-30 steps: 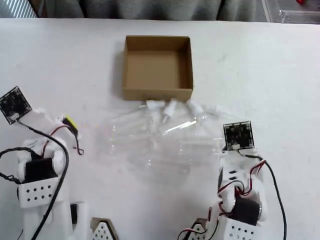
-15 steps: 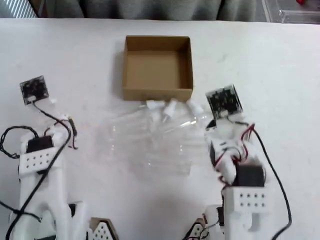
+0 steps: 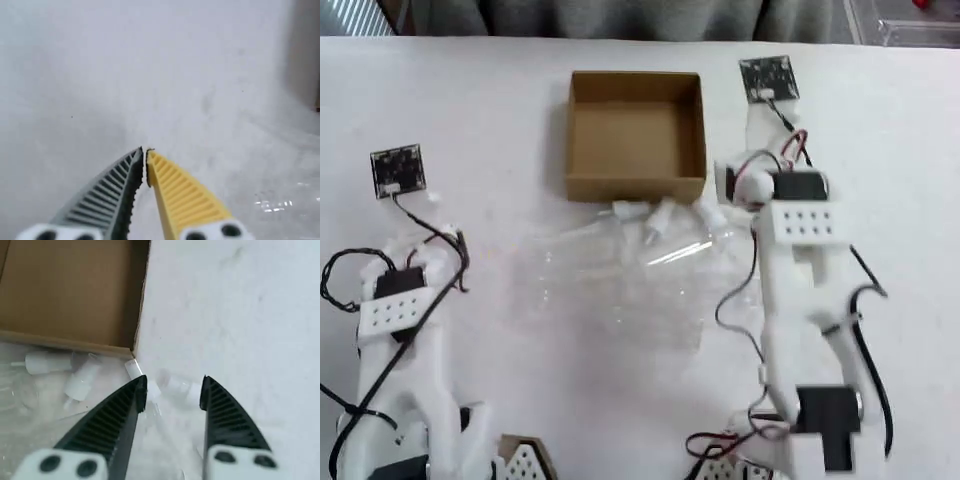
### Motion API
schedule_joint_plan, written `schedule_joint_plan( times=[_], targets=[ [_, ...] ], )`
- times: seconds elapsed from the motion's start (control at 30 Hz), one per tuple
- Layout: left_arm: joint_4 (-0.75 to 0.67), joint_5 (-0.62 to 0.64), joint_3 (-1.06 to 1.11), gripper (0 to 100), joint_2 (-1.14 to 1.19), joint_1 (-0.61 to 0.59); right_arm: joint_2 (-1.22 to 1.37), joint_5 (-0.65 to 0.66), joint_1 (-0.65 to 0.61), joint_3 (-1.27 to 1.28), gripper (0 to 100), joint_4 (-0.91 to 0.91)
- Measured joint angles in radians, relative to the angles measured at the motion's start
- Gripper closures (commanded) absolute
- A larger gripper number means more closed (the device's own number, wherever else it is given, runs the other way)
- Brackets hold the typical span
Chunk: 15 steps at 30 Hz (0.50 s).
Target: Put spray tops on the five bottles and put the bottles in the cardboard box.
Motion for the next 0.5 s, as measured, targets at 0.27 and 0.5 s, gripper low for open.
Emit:
schedule_joint_plan(
  times=[0.27,0.5],
  targets=[
    [-0.043,0.0,0.0,98,0.049,0.023,0.385,-0.009,-0.123,-0.338,89.1,0.0],
    [-0.052,0.0,0.0,98,0.049,0.025,0.525,-0.014,-0.12,-0.46,89.3,-0.072]
  ],
)
